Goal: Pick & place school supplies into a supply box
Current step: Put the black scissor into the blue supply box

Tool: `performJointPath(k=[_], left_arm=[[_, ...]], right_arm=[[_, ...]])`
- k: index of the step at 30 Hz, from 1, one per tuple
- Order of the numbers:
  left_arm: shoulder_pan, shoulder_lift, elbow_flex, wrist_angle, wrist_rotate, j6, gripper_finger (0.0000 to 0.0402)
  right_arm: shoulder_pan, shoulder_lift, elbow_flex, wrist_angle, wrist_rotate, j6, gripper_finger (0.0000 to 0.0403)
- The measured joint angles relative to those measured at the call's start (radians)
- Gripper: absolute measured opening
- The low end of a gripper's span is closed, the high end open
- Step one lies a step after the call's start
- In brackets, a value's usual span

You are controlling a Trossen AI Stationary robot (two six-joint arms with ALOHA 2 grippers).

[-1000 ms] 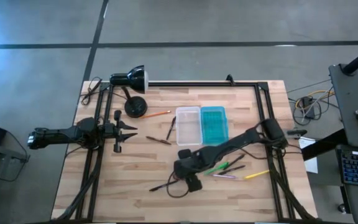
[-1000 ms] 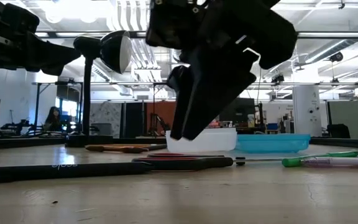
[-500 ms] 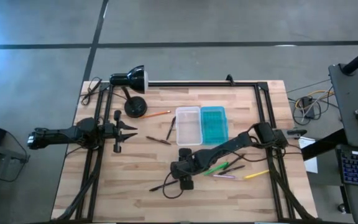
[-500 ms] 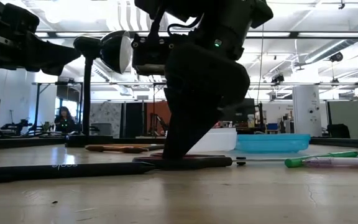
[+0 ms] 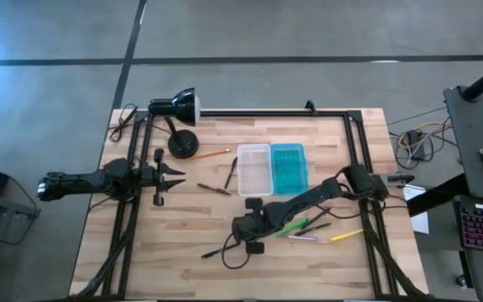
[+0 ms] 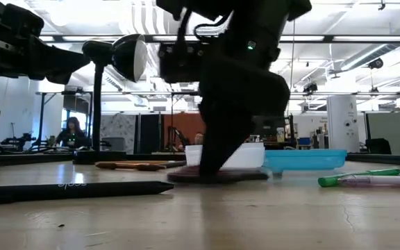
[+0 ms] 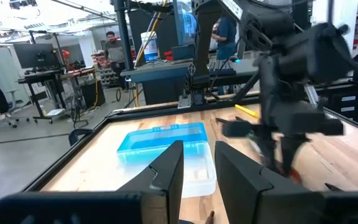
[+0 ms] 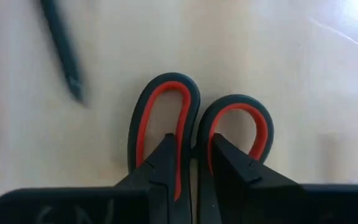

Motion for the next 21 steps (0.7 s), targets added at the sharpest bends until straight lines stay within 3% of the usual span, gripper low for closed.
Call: performJointPath(k=[6, 11, 16, 21], left_arm=[[0.000, 0.000, 0.000, 0.000, 0.000, 0.000, 0.0077], [0.000, 0.002, 0.000, 0.000, 0.000, 0.000, 0.0077], [0.000, 0.002, 0.000, 0.000, 0.000, 0.000, 0.0076], [0.000, 0.002, 0.000, 0.000, 0.000, 0.000, 0.0077]], right_arm=[[-0.064, -0.285, 0.019, -0.072, 0.078, 0.173, 0.0058], [-0.191, -0.422, 0.005, -0.141, 0.268, 0.489, 0.0058], [-0.375, -0.411, -0.056, 0.012, 0.273, 0.606, 0.0058], [-0.454, -0.311, -0.101, 0.099, 0.142, 0.643, 0.0058]])
